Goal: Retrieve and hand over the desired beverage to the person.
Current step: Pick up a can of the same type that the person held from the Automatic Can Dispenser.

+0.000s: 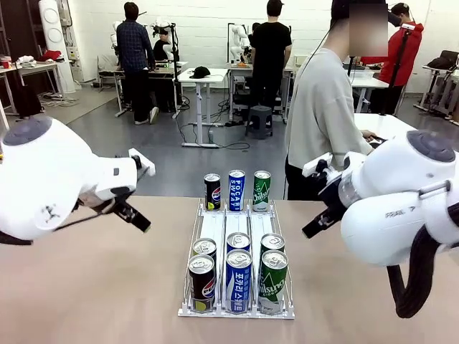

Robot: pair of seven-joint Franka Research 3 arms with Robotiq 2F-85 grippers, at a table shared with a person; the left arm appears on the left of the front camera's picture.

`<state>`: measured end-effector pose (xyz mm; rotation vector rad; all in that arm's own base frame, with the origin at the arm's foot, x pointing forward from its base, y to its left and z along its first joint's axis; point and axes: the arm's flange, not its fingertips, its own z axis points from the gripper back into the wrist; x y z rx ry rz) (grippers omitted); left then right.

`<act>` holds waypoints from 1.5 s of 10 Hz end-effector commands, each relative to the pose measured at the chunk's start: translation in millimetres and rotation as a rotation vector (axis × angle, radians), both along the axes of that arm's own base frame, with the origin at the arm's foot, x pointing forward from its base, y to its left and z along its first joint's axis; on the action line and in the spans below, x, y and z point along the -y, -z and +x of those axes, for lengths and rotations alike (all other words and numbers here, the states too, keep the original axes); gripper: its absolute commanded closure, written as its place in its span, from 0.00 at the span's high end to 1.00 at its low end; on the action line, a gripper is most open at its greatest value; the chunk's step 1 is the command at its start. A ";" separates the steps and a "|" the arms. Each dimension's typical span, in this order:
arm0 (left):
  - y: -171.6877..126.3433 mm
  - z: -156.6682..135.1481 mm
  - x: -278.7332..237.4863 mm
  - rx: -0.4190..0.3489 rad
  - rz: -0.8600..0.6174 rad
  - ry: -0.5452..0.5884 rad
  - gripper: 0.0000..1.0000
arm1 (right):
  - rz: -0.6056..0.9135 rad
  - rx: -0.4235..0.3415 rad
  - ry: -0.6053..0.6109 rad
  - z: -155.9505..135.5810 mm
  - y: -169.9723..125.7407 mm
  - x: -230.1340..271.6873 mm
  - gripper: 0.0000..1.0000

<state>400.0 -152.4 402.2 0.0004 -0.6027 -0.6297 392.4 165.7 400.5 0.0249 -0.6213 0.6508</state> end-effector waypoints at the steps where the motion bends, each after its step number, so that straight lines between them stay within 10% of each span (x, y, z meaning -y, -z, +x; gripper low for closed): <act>1: -71.9 -39.4 -4.8 0.066 0.018 -0.006 1.00 | 0.014 0.076 0.062 -47.6 -59.8 19.3 1.00; 6: -219.9 -78.7 -0.1 0.147 0.075 -0.019 1.00 | -0.066 0.157 0.108 -117.7 -207.6 33.0 1.00; 12: -224.7 -84.0 -4.5 0.146 0.072 0.007 1.00 | -0.053 0.163 0.094 -124.1 -211.2 43.8 1.00; 15: -229.7 -63.0 -102.6 -0.174 -0.227 0.265 1.00 | 0.334 -0.138 -0.091 -87.8 -196.0 162.1 1.00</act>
